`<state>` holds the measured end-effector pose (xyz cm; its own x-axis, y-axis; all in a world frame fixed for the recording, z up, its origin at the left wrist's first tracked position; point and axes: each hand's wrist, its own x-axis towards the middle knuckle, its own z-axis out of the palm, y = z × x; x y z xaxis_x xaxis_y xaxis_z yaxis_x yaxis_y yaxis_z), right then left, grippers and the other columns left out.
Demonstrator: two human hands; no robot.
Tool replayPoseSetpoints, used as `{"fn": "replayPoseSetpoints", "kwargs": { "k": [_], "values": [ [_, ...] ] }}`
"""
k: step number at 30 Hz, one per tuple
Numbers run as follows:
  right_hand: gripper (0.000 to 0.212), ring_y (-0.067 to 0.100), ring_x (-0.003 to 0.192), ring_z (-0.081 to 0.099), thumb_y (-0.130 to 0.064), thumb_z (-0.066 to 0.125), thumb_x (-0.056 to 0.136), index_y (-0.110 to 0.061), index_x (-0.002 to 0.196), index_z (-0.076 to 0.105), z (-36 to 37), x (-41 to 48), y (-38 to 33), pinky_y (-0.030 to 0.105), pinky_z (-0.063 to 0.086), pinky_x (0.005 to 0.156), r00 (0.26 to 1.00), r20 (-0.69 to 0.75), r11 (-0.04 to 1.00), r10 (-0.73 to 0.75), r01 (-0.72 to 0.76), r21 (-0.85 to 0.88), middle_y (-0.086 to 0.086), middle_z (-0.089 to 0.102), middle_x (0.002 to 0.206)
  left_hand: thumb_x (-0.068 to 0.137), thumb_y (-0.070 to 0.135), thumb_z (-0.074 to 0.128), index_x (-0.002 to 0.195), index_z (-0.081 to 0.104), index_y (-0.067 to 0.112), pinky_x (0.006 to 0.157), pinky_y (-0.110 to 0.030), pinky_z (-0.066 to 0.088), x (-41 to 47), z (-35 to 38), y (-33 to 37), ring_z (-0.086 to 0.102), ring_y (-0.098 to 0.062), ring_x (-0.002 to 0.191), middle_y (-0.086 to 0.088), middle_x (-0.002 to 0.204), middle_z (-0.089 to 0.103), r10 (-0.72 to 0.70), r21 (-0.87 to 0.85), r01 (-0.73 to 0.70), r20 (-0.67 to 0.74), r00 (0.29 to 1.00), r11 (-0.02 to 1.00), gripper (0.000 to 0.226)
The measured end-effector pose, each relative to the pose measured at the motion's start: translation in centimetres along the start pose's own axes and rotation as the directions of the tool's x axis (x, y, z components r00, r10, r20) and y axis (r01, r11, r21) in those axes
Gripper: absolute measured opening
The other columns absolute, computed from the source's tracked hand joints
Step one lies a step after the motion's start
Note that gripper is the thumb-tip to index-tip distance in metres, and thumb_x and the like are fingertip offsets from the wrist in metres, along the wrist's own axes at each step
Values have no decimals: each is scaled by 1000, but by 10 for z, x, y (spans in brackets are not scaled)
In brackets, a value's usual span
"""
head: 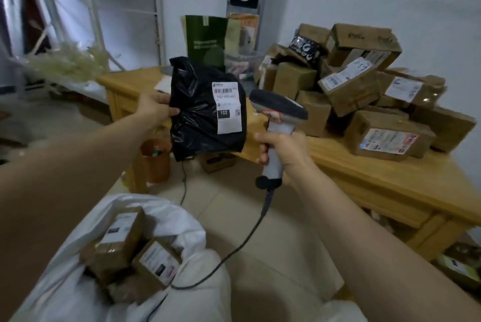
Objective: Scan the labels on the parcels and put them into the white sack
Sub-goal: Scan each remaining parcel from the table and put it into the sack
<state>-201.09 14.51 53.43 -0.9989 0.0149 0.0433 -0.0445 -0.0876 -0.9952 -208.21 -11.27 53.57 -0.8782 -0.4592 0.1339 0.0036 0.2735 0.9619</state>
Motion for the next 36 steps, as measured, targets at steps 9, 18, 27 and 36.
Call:
{"fn": "replayPoseSetpoints", "kwargs": {
  "k": [9, 18, 27, 36],
  "values": [
    [25, 17, 33, 40, 6, 63, 83, -5, 65, 49, 92, -1, 97, 26, 41, 41, 917, 190, 936, 351, -352, -32, 6, 46, 44, 79, -6, 64, 66, 61, 10, 66, -38, 50, -13, -107, -166, 54, -25, 60, -15, 72, 62, -257, 294, 298, -170, 951, 908, 21],
    [15, 17, 36, 42, 6, 63, 82, -5, 74, 56, 143, 17, 166, 27, 45, 42, 822, 218, 850, 526, -509, -134, 8, 49, 49, 81, -6, 59, 68, 55, 5, 63, -35, 39, -29, -132, -296, 47, -27, 62, -18, 72, 54, -497, 285, 553, -248, 831, 783, 17],
    [16, 17, 35, 41, 5, 64, 81, -4, 71, 56, 164, 53, 211, 27, 44, 44, 776, 181, 796, 604, -576, -185, 7, 49, 47, 71, 9, 70, 99, 57, 1, 79, -50, 49, -43, -98, -374, 57, -35, 88, -24, 100, 60, -566, 165, 593, -184, 804, 788, 31],
    [15, 17, 35, 41, 6, 62, 80, -4, 71, 56, 162, 65, 220, 26, 46, 44, 742, 162, 760, 650, -638, -124, 7, 49, 46, 82, 16, 68, 153, 19, 28, 114, -39, 27, -37, -47, -365, 21, -39, 138, -20, 151, 12, -578, 417, 610, -216, 787, 674, 87]
  ]
}}
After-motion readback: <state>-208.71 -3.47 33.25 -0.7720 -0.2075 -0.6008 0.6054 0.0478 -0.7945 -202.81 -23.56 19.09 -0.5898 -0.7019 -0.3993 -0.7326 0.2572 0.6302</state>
